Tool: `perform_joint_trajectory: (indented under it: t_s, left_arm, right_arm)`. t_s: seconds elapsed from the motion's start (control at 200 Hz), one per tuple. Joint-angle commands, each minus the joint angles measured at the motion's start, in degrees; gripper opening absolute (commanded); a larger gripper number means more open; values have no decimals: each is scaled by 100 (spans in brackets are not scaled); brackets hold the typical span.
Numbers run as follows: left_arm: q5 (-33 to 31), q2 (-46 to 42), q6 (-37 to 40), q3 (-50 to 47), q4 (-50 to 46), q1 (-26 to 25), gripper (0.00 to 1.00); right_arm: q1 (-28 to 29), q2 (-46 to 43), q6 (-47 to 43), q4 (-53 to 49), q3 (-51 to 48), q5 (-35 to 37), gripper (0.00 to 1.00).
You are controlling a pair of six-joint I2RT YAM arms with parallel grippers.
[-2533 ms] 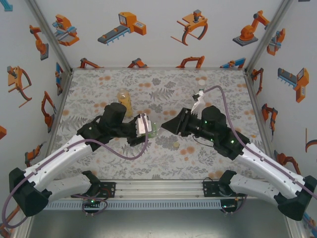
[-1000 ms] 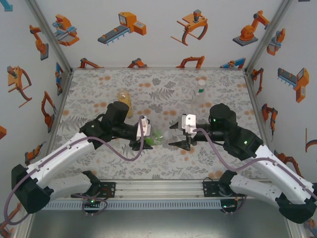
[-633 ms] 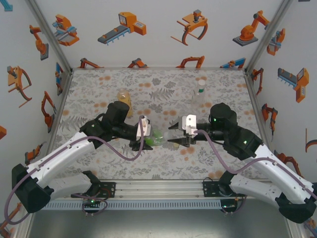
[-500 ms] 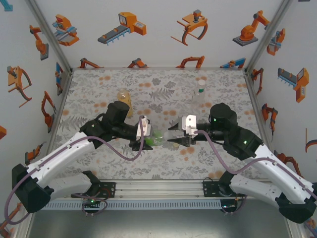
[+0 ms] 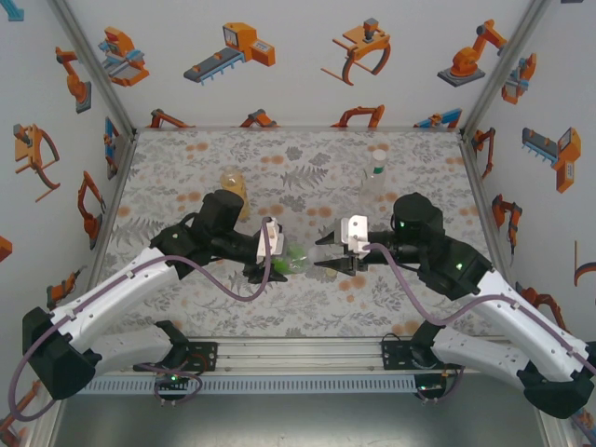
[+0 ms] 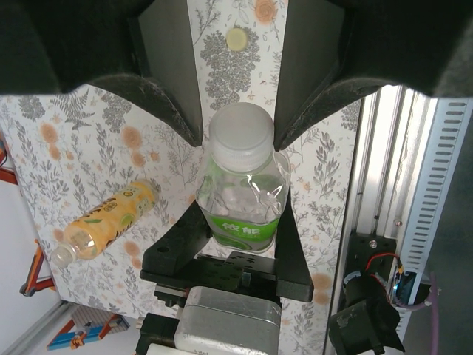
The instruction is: Screw on the bottle caps
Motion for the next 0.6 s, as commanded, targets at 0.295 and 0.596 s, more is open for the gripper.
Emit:
perform_joint_trajectory:
  t_s: [0.295,0.596]
  left_arm:
    - [277,-36,161,201,-69,-15,0]
    - [-53,-112,103,167,5,-16,0]
  right_arm:
    - [-17,32,24,167,16,81,30]
    - [-13,83,1166,546,-34,659,0]
